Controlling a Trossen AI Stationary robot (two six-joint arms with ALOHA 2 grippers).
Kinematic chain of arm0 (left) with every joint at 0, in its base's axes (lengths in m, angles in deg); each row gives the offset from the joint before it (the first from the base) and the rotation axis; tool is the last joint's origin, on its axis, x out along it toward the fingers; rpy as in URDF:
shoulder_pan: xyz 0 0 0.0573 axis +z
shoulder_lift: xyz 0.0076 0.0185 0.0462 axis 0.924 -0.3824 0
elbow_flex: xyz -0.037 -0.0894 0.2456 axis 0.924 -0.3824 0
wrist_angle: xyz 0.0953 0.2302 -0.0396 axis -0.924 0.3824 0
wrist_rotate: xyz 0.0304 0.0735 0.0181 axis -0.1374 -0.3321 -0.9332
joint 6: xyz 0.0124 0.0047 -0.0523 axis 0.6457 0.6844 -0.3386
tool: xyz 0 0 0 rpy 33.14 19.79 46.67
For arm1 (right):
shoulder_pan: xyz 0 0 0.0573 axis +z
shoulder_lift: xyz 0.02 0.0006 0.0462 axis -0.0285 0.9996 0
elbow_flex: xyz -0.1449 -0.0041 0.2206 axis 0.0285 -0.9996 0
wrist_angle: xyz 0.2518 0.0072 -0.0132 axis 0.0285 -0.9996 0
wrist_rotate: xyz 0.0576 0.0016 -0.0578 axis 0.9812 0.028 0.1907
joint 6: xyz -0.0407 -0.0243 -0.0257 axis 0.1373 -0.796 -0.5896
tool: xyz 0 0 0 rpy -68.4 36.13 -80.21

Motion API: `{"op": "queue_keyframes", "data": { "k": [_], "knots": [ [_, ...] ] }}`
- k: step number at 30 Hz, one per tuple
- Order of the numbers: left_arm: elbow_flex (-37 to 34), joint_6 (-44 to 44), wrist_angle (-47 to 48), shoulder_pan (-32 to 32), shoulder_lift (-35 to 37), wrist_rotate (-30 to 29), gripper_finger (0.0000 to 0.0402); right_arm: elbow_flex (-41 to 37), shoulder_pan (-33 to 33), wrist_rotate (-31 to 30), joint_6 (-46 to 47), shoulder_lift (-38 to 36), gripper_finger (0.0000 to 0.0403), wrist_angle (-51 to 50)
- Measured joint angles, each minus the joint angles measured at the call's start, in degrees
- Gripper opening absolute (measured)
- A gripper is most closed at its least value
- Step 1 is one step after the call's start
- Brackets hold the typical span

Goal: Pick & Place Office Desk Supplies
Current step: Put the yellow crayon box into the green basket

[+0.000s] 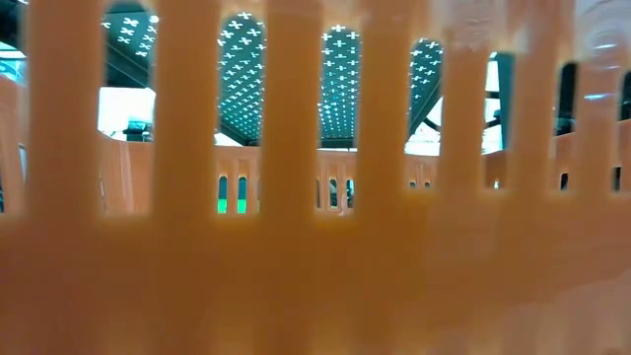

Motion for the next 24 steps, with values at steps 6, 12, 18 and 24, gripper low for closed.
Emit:
{"op": "queue_keyframes", "data": {
  "k": [6,12,18,24],
  "knots": [
    [0.0,0.0,0.0,0.0,0.0,0.0,0.0098,0.0,0.0,-0.7,0.0,0.0,0.0177,0.6],
    [0.0,0.0,0.0,0.0,0.0,0.0,0.0098,-0.4,-0.8,-1.7,0.0,0.1,0.0176,2.0],
    [0.0,0.0,0.0,0.0,0.0,0.0,0.0098,-0.7,-1.4,-1.8,-1.3,0.6,0.0172,2.8],
    [0.0,0.0,0.0,0.0,0.0,0.0,0.0098,-0.6,-1.4,-1.7,-2.0,2.4,0.0160,2.9]
  ]
}}
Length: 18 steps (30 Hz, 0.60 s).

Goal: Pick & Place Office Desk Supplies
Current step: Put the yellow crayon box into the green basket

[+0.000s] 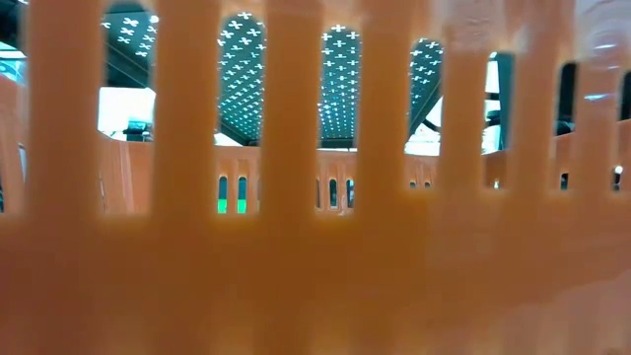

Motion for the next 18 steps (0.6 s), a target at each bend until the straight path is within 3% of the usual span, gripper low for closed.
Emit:
{"op": "queue_keyframes", "data": {
  "k": [18],
  "knots": [
    [0.0,0.0,0.0,0.0,0.0,0.0,0.0098,0.0,0.0,1.7,-0.4,0.4,0.0103,0.2]
  ]
}}
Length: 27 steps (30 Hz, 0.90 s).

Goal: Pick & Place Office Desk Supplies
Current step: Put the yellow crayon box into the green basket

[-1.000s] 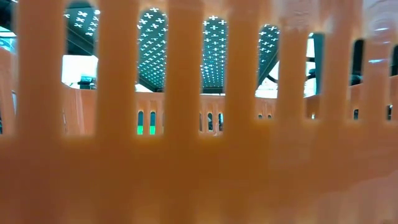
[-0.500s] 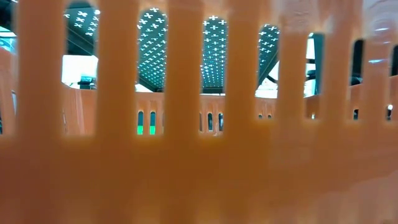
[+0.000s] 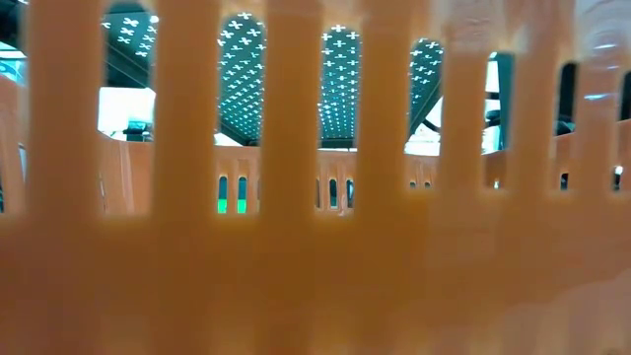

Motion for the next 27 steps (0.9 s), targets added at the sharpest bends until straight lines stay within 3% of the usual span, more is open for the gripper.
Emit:
{"op": "queue_keyframes", "data": {
  "k": [11,27],
  "knots": [
    [0.0,0.0,0.0,0.0,0.0,0.0,0.0098,0.0,0.0,0.4,0.1,0.1,0.0063,0.4],
    [0.0,-0.2,0.0,0.0,0.0,0.0,0.0098,0.0,0.0,0.4,-1.3,0.1,0.0052,0.4]
  ]
}}
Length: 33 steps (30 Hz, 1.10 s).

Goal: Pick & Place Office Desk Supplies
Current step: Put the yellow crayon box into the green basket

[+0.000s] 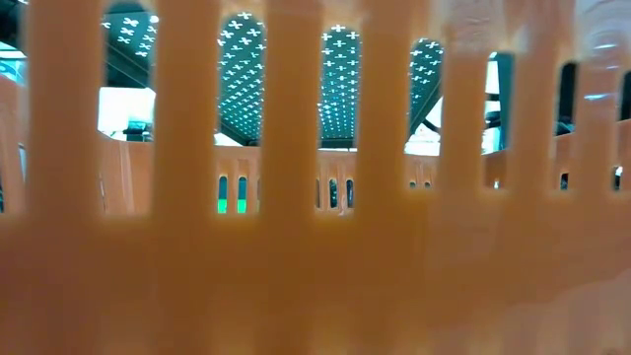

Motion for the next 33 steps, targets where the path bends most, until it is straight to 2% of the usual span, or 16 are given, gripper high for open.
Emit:
{"op": "queue_keyframes", "data": {
  "k": [6,18,26,33],
  "knots": [
    [0.0,0.0,0.0,0.0,0.0,0.0,0.0098,1.5,0.0,0.9,-2.6,0.1,0.0012,-1.0],
    [0.0,0.2,0.0,0.0,0.0,0.0,0.0098,2.6,0.0,0.9,-1.2,0.1,0.0008,-1.6],
    [0.0,0.2,0.0,0.0,0.0,0.0,0.0098,4.9,0.0,0.8,4.3,0.2,0.0008,-7.7],
    [0.0,0.2,0.0,0.0,0.0,0.0,0.0098,4.9,0.0,-0.6,4.6,0.2,0.0008,-8.1]
  ]
}}
